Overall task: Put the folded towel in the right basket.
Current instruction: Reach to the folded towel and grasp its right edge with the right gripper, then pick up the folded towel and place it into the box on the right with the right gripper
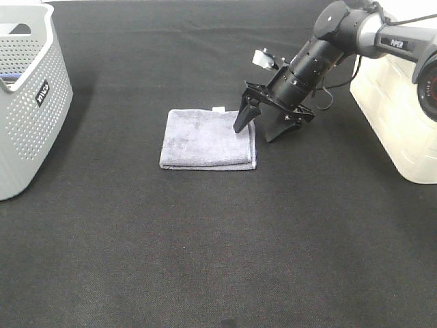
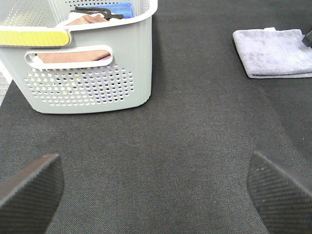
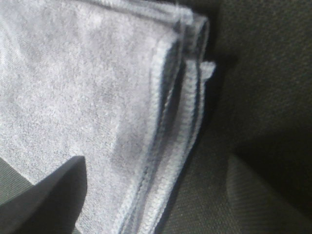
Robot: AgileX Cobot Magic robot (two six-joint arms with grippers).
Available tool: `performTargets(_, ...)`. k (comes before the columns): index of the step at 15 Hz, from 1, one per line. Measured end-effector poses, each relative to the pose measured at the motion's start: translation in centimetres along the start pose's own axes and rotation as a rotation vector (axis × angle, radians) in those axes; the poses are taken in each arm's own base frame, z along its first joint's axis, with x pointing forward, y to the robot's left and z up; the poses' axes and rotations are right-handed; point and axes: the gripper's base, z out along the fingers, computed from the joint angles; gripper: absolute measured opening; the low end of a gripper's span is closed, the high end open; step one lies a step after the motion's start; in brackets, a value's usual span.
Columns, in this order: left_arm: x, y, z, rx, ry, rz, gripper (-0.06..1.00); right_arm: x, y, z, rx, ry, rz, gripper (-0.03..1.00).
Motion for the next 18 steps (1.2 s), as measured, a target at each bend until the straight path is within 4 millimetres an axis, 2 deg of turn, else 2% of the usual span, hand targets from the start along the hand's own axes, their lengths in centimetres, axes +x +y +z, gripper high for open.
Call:
performTargets(2,0.0,0.0,0.0,0.000,0.000,0.000,0.97,0.0,0.0,0.2,-0.014,-0.002,0.000,0.75)
performTargets(6,0.0,0.0,0.0,0.000,0.000,0.000,0.97,-0.1,0.0,1.1,-0.072,-0.018,-0.007,0.59)
performTargets(10,0.0,0.0,0.0,0.000,0.000,0.000,0.97,-0.1,-0.1,1.6,-0.084,-0.016,0.005,0.52)
performTargets(11,0.0,0.0,0.0,0.000,0.000,0.000,0.97,0.0,-0.2,1.8,-0.086,-0.014,0.009,0.43)
performTargets(12,0.0,0.0,0.0,0.000,0.000,0.000,0.97,0.0,-0.2,1.8,-0.086,-0.014,0.009,0.43)
performTargets(14,0.0,0.0,0.0,0.000,0.000,0.000,0.97,0.0,-0.3,1.9,-0.081,-0.011,0.009,0.16)
performTargets(15,0.0,0.0,0.0,0.000,0.000,0.000,0.97,0.0,-0.3,1.9,-0.082,-0.012,0.009,0.05)
performTargets(18,0.0,0.0,0.0,0.000,0.000,0.000,0.97,0.0,-0.1,1.6,-0.078,-0.009,0.002,0.05)
